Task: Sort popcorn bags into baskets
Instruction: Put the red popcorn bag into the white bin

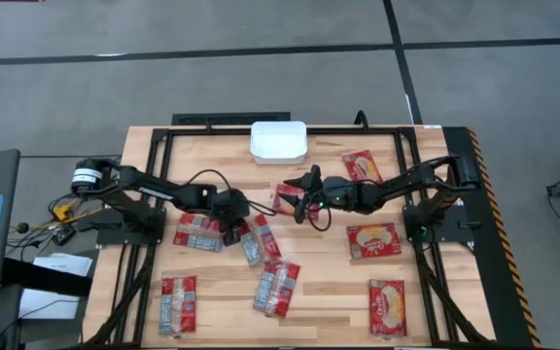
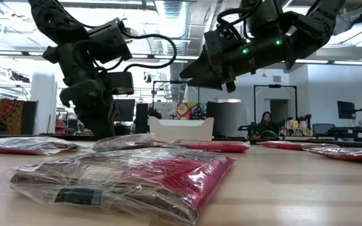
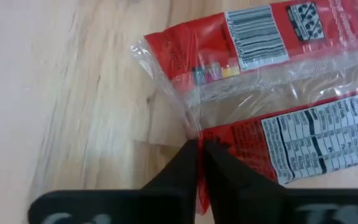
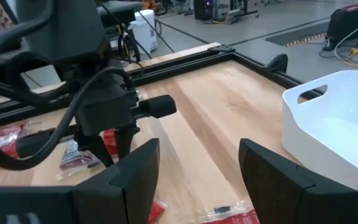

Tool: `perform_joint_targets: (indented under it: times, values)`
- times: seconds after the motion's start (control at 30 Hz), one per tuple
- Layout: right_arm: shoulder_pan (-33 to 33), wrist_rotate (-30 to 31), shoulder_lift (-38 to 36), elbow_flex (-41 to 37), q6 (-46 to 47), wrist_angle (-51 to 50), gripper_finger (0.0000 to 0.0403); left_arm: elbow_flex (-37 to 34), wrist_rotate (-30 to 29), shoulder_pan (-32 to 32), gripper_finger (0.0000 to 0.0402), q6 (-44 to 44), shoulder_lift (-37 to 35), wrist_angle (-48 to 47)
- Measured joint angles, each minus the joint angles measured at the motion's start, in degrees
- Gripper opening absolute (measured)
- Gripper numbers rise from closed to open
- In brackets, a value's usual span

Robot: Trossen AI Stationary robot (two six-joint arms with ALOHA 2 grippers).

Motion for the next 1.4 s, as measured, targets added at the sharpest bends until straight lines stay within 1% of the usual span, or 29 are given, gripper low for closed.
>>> perform_joint_targets:
  times: [0.17, 0.3, 0.4, 0.47, 0.57, 0.67, 0.73, 0.8, 0.87, 1.0, 1.07, 1.2, 1.3, 1.4]
  values:
    - [-0.37, -0.43, 0.0, 0.0, 3.09, -0.22, 0.0244, 1.9, -8.23, 0.03, 0.0001, 4.14, -4.06, -4.18]
    - [-0.4, -2.37, 0.0, 0.0, 6.47, -2.27, 0.0244, 4.01, -16.84, 0.02, 0.0, 8.82, -11.02, -4.09]
    - [-0.82, -4.92, 0.02, 0.0, 7.97, -3.22, 0.0244, 4.41, -19.13, 0.04, 0.0, 14.22, -16.65, -2.88]
    - [-0.85, -5.03, 0.02, 0.0, 7.89, -3.37, 0.0244, 4.68, -18.57, 0.02, 0.0, 17.29, -20.37, -1.01]
    - [-0.71, -5.03, 0.02, 0.0, 6.8, -3.65, 0.0244, 4.7, -14.83, 0.09, 0.0, 18.67, -24.73, -1.47]
    - [-0.76, -5.01, 0.02, 0.0, 6.63, -3.82, 0.0244, 4.66, -7.7, -0.14, 0.0002, 16.87, -26.98, -2.0]
    - [-0.9, -4.89, 0.02, 0.0, 6.61, -4.21, 0.0244, 3.78, -3.13, -1.18, 0.0013, 14.94, -26.97, -1.65]
    - [-1.25, -4.7, 0.02, 0.0, 6.59, -4.63, 0.0244, 2.22, -0.46, -2.97, 0.0035, 13.99, -25.7, -0.78]
    - [-1.64, -4.7, 0.02, 0.0, 6.59, -4.75, 0.0244, 0.74, 0.48, -5.22, 0.0066, 13.31, -23.93, -0.28]
    - [-1.69, -4.61, 0.02, 0.0, 6.15, -4.79, 0.0244, -1.57, 0.12, -9.37, 0.0148, 11.05, -19.11, 3.95]
    - [-1.66, -4.61, 0.02, 0.0, 5.54, -4.72, 0.0244, -1.64, -0.88, -11.07, 0.0192, 9.96, -16.07, 7.73]
    - [-1.66, -4.6, 0.02, 0.02, 5.42, -4.44, 0.0244, -1.62, -2.81, -13.75, 0.0268, 10.05, -10.53, 11.67]
    - [-1.54, -4.59, 0.02, 0.02, 5.37, -4.69, 0.0244, -1.61, -2.67, -15.47, 0.0306, 9.8, -5.79, 14.94]
    - [-0.99, -4.57, 0.02, 0.02, 5.37, -5.27, 0.0244, -1.61, -3.61, -16.86, 0.0327, 9.74, -1.3, 15.89]
